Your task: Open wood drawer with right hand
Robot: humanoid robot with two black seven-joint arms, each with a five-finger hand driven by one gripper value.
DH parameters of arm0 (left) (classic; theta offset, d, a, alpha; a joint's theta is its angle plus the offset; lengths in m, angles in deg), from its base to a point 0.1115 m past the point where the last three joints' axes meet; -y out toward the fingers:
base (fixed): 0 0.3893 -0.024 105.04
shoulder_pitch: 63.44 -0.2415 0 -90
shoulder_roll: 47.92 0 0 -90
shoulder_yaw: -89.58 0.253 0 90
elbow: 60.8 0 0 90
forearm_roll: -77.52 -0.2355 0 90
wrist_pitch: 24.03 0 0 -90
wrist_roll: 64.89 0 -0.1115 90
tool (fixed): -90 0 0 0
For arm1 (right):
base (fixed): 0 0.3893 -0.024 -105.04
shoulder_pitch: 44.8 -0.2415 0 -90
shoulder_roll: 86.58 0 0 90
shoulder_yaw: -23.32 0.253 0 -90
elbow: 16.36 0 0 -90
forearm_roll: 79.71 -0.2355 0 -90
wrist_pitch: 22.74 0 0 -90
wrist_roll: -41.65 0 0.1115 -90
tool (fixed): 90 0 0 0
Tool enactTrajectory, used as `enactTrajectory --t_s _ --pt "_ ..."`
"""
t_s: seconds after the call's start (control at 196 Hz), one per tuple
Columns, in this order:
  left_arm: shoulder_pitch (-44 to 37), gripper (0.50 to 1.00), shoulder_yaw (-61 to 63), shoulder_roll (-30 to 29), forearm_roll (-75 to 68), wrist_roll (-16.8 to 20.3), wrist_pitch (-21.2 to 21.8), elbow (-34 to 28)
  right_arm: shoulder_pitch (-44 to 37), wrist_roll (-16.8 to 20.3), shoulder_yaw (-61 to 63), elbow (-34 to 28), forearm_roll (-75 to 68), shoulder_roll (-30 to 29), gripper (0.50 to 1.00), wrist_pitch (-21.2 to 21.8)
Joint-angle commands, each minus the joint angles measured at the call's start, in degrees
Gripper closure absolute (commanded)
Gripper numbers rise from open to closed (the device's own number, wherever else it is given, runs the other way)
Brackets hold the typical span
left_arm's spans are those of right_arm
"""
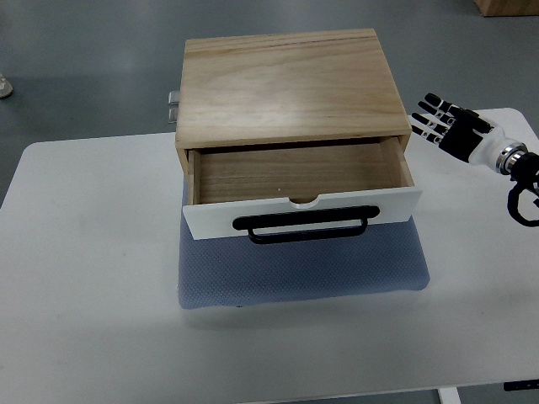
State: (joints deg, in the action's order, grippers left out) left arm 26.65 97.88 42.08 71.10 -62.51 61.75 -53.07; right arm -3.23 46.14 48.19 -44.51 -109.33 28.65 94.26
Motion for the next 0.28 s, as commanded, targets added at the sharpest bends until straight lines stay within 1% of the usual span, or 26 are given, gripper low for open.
enactTrajectory --t_s 0.0,0.092,0.27 --pt "0.0 0.5 0.1 0.0 0.0 0.0 0.0 0.0 0.1 0.0 0.0 -0.1 0.0 0.0 0.546 1.0" --pt "0.0 0.5 0.1 0.0 0.0 0.0 0.0 0.0 0.5 0.0 0.0 -0.1 0.0 0.0 0.546 2.2" --pt "0.0 0.5 0.0 0.0 0.0 0.0 0.0 0.0 0.8 0.0 0.0 -0.1 0.0 0.0 0.546 2.3"
